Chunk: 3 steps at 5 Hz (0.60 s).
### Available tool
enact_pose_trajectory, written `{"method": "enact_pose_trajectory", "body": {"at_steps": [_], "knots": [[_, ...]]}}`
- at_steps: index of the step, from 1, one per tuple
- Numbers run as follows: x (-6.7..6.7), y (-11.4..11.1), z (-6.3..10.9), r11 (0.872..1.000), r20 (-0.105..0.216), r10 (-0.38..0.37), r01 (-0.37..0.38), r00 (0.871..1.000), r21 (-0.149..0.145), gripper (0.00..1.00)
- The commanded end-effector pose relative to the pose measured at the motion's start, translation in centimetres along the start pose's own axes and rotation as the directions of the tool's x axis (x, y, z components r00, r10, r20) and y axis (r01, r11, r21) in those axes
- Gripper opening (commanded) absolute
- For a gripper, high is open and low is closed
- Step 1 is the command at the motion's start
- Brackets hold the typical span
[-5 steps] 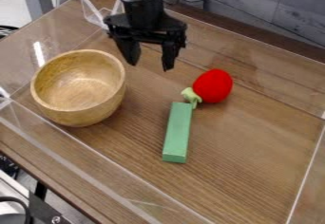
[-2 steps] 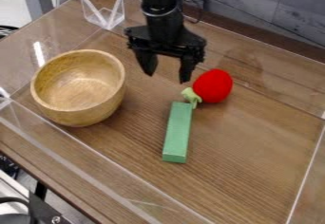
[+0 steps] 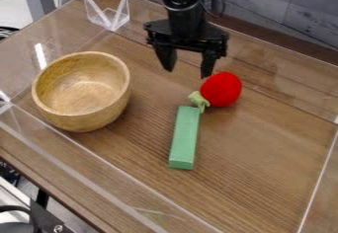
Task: Remove the green stick from the brown bowl and put it on the table
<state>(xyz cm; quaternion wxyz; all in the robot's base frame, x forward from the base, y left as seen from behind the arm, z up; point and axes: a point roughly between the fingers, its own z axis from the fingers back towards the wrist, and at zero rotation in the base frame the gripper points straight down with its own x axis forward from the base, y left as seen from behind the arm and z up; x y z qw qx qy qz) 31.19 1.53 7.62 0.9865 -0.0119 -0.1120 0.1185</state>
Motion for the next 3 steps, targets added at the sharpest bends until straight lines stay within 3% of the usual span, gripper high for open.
{"method": "enact_pose_trajectory", "body": {"at_steps": [1,3], "knots": [[1.49,-0.16,1.30,0.999,0.051,0.049,-0.049,0.998,0.010,1.00],[1.19,0.64,1.67,0.991,0.039,0.129,-0.131,0.991,0.034,1.00]]}}
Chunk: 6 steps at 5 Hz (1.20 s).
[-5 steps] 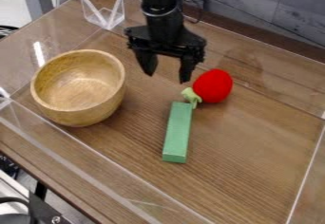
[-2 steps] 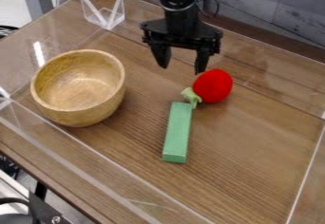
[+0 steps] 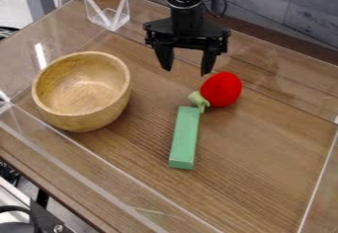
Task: Remove the green stick from the brown bowl and put it on the table
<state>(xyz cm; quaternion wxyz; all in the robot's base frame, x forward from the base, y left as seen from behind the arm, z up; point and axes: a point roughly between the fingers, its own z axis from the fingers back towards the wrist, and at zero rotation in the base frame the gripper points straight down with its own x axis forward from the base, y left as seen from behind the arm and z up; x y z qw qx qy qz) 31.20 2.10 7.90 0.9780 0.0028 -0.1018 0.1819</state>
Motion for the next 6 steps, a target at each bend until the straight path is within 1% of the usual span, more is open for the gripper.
{"method": "enact_pose_trajectory", "body": {"at_steps": [1,2,3,4,5,6], "knots": [[-0.3,-0.5,0.7,1.000,0.006,-0.017,0.017,1.000,0.002,1.00],[-1.4,-0.5,0.0,1.000,-0.033,-0.021,0.022,0.999,0.015,1.00],[-2.2,-0.3,-0.7,0.999,-0.062,-0.020,0.021,0.998,0.027,1.00],[-3.9,-2.0,-1.3,0.999,-0.082,-0.010,0.013,0.997,0.038,1.00],[-5.3,-3.4,-2.1,0.999,-0.096,0.001,0.004,0.995,0.053,1.00],[-5.8,-3.0,-2.6,0.997,-0.109,0.016,-0.008,0.994,0.073,0.00]]}}
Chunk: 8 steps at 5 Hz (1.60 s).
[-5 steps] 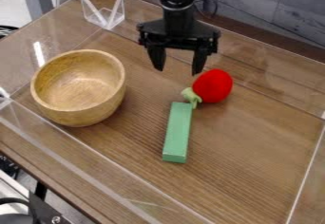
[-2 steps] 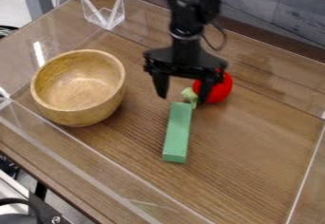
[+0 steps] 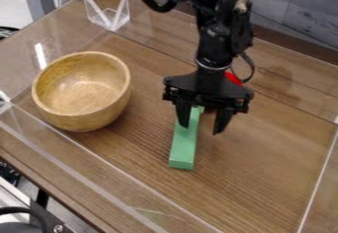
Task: Remove the green stick from the brown bowl and put it on the table
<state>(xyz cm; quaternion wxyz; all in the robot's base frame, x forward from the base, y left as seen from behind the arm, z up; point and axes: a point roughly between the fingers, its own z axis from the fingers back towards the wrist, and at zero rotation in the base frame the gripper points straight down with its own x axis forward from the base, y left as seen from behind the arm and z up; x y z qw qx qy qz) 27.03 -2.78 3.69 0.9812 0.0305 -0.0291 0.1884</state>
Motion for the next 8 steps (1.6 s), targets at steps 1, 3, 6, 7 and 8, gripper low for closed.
{"method": "enact_pose_trajectory", "body": {"at_steps": [1,3,6,7,8], "knots": [[0.3,0.5,0.5,1.000,0.009,0.028,-0.028,1.000,-0.004,0.00],[-0.7,1.0,-0.4,0.999,-0.043,-0.035,0.034,0.998,-0.028,1.00],[0.1,4.0,-0.5,0.998,-0.066,-0.047,0.044,0.997,-0.034,0.00],[-0.3,3.5,-1.3,0.997,-0.067,-0.078,0.076,0.995,-0.034,0.00],[-0.7,3.1,-1.9,0.994,-0.067,-0.110,0.108,0.992,-0.032,0.00]]}}
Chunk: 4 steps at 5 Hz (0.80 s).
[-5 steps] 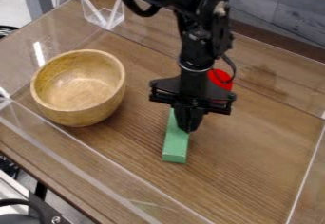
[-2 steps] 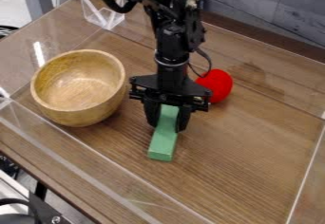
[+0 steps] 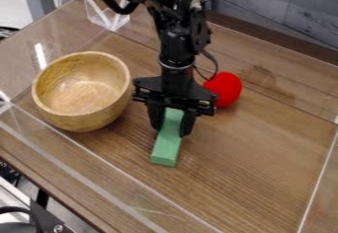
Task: Remove the green stick from the brown bowl and put it on the table
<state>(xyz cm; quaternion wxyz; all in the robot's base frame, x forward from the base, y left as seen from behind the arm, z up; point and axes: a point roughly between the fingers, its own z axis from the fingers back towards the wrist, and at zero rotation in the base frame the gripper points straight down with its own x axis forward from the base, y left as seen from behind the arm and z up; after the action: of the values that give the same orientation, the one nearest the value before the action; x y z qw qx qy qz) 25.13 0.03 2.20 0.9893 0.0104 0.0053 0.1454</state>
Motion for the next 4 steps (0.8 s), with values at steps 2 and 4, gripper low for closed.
{"method": "enact_pose_trajectory", "body": {"at_steps": [2,4], "knots": [[-0.4,-1.5,-0.7,1.000,-0.005,0.020,-0.020,1.000,0.004,0.00],[-0.7,-2.6,-0.9,1.000,-0.014,-0.009,0.009,1.000,0.004,0.00]]}}
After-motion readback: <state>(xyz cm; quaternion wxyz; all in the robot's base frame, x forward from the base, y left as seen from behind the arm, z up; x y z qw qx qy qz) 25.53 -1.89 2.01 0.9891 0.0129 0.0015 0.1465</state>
